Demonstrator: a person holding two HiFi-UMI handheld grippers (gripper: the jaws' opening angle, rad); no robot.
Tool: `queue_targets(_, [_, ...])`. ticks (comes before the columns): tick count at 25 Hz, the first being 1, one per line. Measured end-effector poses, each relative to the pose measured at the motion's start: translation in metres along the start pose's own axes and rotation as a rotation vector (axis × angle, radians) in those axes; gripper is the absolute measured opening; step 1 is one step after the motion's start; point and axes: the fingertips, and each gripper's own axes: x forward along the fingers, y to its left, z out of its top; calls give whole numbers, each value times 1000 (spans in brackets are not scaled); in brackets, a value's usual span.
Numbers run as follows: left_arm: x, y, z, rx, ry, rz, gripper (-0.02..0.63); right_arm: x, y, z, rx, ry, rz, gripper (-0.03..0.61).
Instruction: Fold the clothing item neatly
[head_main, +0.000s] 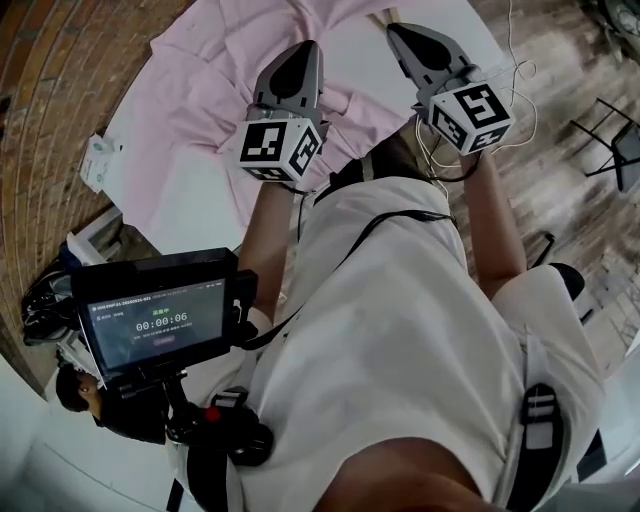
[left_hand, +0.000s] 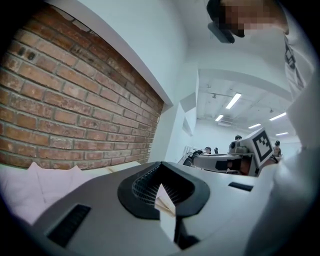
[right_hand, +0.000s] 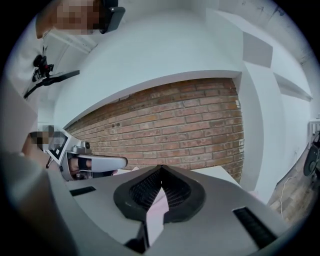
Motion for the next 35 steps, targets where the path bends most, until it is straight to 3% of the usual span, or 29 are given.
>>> queue_targets(13, [154, -48, -48, 6, 115, -13, -3, -9, -179, -63, 75, 71, -57, -2])
queue_targets(20, [253, -42, -97, -28, 212, 47, -3, 17, -302, -133, 124, 147, -74, -2])
queue_targets(28, [263, -46, -111, -31, 250, 15, -3, 29, -329, -159, 110, 196, -116, -2])
queue_targets(31, [265, -50, -110, -35, 253, 10, -3, 32, -338, -167, 122, 217, -102, 66])
queue_targets(33, [265, -51, -110, -34, 256, 11, -3, 37, -344, -174, 144, 233, -90, 165])
queue_targets(35, [264, -51, -110, -32, 264, 16, -3, 42, -347, -183, 183, 249, -71, 198])
